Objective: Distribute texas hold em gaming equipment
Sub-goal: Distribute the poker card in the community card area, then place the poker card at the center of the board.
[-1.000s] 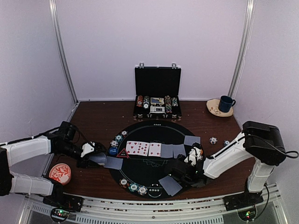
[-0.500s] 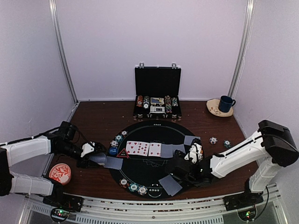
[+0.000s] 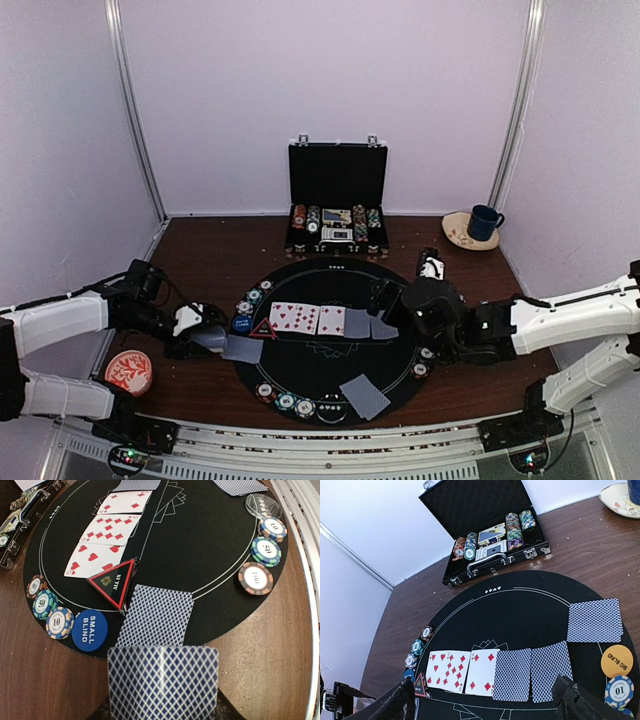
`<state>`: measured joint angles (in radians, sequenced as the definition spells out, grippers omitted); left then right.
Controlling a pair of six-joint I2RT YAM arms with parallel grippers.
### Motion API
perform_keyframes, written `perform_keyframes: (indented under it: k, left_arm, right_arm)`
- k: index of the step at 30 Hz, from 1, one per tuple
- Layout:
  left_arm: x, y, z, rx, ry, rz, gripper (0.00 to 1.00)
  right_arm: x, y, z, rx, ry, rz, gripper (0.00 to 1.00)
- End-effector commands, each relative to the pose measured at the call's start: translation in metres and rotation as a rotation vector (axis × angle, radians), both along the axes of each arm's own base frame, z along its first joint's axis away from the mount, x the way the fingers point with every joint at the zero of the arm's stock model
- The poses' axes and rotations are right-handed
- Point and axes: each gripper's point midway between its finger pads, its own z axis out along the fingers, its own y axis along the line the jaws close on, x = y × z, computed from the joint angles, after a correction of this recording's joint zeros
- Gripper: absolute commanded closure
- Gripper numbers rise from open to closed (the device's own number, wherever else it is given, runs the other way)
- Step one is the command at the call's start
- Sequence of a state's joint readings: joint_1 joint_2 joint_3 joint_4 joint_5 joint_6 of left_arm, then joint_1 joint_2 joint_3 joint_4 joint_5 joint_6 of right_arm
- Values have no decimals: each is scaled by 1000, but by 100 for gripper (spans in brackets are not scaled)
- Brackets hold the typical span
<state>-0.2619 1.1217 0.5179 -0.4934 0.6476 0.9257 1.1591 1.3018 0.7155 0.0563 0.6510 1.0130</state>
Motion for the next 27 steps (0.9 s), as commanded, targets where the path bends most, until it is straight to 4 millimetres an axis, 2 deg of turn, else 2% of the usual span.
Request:
perform_keyframes:
  k: [1,4,9,14,21,27]
  left_arm:
    - [15,-3,12,-19,-60,28,86]
    - [20,-1,9,-6,-59,52,86]
    - [27,1,6,11,-54,79,87]
    - [39,5,8,29,-77,118,87]
    - [79,22,10,70,-77,233,87]
    - [135,49,10,64,-15,354,87]
  right_arm:
    - [21,-4,-7,-79,35,152,1]
    - [42,-12,-6,-72,52,207,0]
    - [75,-40,-3,-141,90,198,0]
    - [92,-62,0,-190,111,185,0]
    - [95,-77,5,-198,93,175,0]
    - [87,-89,2,-183,74,146,0]
